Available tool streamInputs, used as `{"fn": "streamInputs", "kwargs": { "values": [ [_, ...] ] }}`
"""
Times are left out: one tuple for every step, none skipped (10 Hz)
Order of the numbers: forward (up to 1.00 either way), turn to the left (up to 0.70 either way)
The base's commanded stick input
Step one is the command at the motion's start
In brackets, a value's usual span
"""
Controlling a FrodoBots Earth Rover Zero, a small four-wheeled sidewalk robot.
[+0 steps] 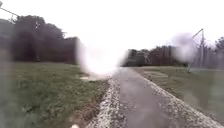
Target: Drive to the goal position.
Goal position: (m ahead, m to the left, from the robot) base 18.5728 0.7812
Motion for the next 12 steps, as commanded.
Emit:
{"fn": "streamInputs", "kwargs": {
  "values": [
    [0.7, 0.0],
    [0.7, 0.0],
    [0.7, 0.0],
    [0.0, 0.0],
    [0.0, 0.0],
    [0.0, 0.0],
    [0.0, 0.0],
    [0.0, 0.0],
    [0.0, 0.0],
    [0.0, 0.0],
    [0.0, 0.0],
    [0.0, 0.0]
  ]
}}
